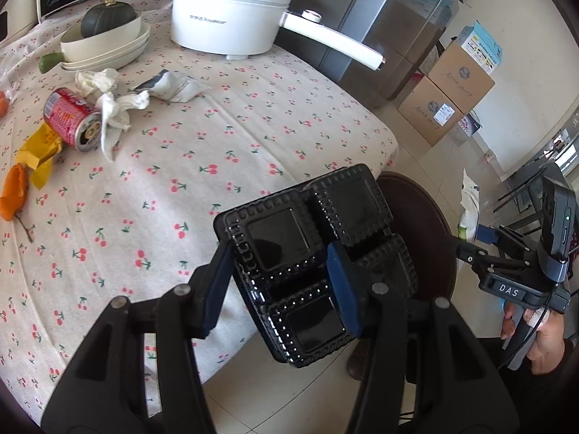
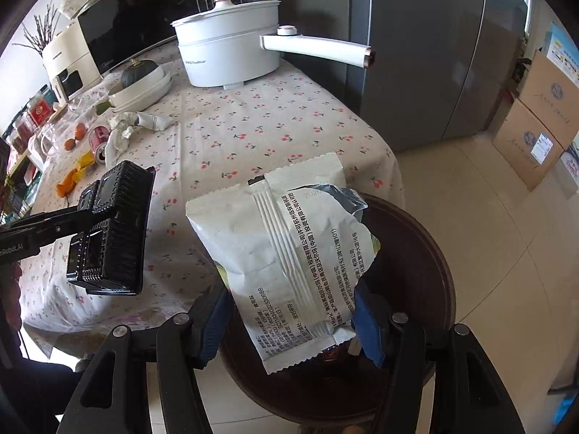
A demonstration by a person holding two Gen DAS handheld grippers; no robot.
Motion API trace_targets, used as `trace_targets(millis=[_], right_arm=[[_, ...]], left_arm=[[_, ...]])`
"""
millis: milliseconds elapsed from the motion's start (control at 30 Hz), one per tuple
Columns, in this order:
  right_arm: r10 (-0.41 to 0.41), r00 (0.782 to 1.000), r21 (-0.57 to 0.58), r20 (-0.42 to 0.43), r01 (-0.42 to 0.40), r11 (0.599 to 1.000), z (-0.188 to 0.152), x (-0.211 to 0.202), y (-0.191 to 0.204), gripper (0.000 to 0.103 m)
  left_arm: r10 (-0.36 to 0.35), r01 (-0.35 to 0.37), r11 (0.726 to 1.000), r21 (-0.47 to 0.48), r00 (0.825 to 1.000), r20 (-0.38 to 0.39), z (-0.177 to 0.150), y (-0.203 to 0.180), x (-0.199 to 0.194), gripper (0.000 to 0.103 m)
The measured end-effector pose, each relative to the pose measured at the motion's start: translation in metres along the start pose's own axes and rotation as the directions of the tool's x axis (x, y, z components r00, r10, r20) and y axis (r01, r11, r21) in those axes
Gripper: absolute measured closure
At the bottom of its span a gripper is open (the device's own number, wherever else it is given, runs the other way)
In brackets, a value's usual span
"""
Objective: Collect trash
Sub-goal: 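Carry the black tray and white snack bag with both grippers over the brown bin, then open the left gripper to drop the black tray into the bin, then open the right gripper to drop the white snack bag into the bin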
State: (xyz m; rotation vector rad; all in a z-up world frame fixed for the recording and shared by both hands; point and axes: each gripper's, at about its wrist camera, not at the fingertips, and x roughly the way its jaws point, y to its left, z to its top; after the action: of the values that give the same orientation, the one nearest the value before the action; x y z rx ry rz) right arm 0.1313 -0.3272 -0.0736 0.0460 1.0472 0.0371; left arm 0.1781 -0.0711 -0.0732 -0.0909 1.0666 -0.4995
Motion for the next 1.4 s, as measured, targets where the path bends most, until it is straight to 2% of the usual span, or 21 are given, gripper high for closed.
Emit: trace_targets(millis=[367, 633, 700, 733, 800, 833, 867, 933, 1067, 1400], right_arm=[[-0.036, 0.999, 0.08, -0.015, 0.038, 0.996, -0.032, -0.013, -0.059, 0.04], [-0.054, 0.998, 0.106, -0.022, 0.056, 0.993, -0.044, -0.019, -0.08, 0.04], [-0.057, 0.998, 0.107, -0.023, 0.059, 0.993, -0.046, -0.019, -0.082, 0.04], [-0.058, 0.998, 0.107, -0.024, 0.06, 0.992, -0.046, -0.019, -0.083, 0.04], [-0.058, 0.998, 0.109, -0.025, 0.061, 0.992, -0.046, -0.019, -0.084, 0.04], [-0.059, 0.998, 0.111, -0.025, 0.061, 0.992, -0.047, -0.019, -0.085, 0.04], [-0.059, 0.998, 0.113, -0.025, 0.061, 0.992, -0.047, -0.02, -0.085, 0.04], [-0.06, 0.998, 0.114, -0.026, 0.062, 0.992, -0.046, -0.019, -0.085, 0.04], [-0.057, 0.998, 0.11, -0.029, 0.06, 0.992, -0.044, -0.017, -0.083, 0.04], [-0.051, 0.998, 0.089, -0.034, 0.054, 0.995, -0.037, -0.01, -0.067, 0.04]], left_arm=[[-0.038, 0.041, 0.991, 0.126, 0.999, -0.029, -0.003, -0.07, 0.04, 0.048], [-0.05, 0.053, 0.981, 0.189, 0.999, -0.021, -0.004, -0.096, 0.055, 0.048], [-0.077, 0.078, 0.978, 0.193, 0.997, -0.01, -0.003, -0.098, 0.056, 0.047], [-0.074, 0.073, 0.979, 0.192, 0.997, -0.002, -0.002, -0.098, 0.055, 0.045], [-0.061, 0.058, 0.982, 0.18, 0.998, 0.011, 0.0, -0.097, 0.054, 0.033], [-0.049, 0.044, 0.985, 0.169, 0.998, 0.025, 0.001, -0.097, 0.052, 0.02], [-0.041, 0.034, 0.986, 0.163, 0.998, 0.036, 0.001, -0.095, 0.05, 0.016], [-0.026, 0.02, 0.988, 0.155, 0.999, 0.038, 0.004, -0.092, 0.048, 0.015], [0.026, -0.032, 0.99, 0.137, 0.999, 0.047, 0.004, -0.082, 0.042, 0.006], [0.111, -0.119, 0.982, 0.146, 0.992, 0.062, -0.005, -0.064, 0.028, 0.003]])
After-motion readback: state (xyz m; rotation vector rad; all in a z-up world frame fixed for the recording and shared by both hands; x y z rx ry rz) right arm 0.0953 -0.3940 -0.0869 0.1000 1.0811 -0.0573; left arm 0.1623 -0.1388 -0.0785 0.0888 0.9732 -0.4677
